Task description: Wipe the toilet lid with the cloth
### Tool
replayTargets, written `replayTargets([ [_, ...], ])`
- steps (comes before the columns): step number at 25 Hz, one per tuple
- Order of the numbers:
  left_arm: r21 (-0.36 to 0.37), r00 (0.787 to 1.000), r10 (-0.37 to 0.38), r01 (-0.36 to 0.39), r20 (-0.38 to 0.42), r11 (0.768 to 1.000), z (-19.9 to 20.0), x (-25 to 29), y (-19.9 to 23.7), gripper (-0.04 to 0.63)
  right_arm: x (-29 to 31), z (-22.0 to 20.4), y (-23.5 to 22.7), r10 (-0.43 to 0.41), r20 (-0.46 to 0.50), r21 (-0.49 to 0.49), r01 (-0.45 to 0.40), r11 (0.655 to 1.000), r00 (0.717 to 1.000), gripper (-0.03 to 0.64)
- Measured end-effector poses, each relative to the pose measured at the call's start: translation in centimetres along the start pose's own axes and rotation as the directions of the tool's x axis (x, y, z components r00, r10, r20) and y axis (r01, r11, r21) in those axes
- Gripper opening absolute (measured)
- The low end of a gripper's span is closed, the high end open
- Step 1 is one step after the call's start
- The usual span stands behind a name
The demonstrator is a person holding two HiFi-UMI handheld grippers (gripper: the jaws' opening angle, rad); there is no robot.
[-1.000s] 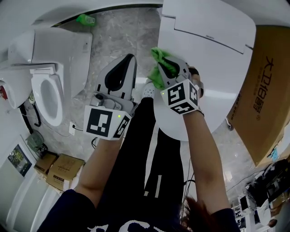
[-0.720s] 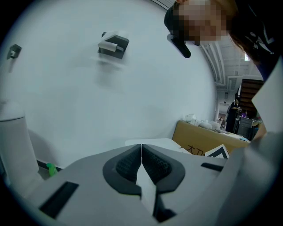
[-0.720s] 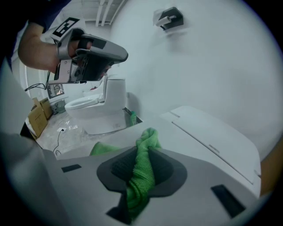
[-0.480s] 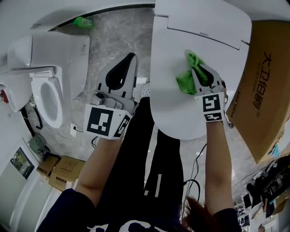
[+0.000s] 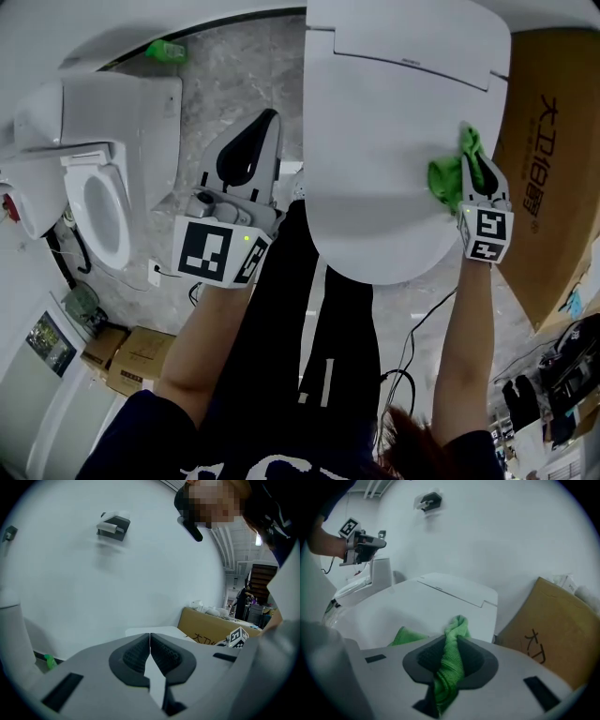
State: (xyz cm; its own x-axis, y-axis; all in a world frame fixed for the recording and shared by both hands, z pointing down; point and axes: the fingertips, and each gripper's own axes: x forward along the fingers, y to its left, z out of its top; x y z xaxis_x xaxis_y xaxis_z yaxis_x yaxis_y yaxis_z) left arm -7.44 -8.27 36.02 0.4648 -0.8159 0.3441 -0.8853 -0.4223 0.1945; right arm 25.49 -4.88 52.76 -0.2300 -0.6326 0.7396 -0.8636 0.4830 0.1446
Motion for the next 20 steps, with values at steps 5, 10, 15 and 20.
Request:
replayTargets([
  [5,0.000,1.000,-0.004,0.004,-0.001,1.000,-0.2,-0.1,-0.3,0.021,-1.5,-2.3,-2.6,-0.088,-0.026,0.093,0.090,0.992,0.996,0.083],
  [10,0.002,1.000,-0.013,0.013,-0.003,1.000,-0.5,-0.2,-0.7,0.021,-1.8,-2.7,-2.5,-0.123,-0.045,0.118,0.127,0.985,0.991,0.081],
  [15,-0.004,1.000,-0.015,0.015,0.005,1.000,-0.3,-0.2,-1.0,0.021,-1.8,-1.9,0.5,-0.087,-0.054,0.055,0.090,0.994,0.995,0.080],
  [20,-0.003,1.000,-0.016,0.016,0.009,1.000,-0.1,-0.5,-1.1,0.021,-0.9,0.9,6.7,0.001,-0.015,0.009,-0.001,1.000,1.000,0.080],
])
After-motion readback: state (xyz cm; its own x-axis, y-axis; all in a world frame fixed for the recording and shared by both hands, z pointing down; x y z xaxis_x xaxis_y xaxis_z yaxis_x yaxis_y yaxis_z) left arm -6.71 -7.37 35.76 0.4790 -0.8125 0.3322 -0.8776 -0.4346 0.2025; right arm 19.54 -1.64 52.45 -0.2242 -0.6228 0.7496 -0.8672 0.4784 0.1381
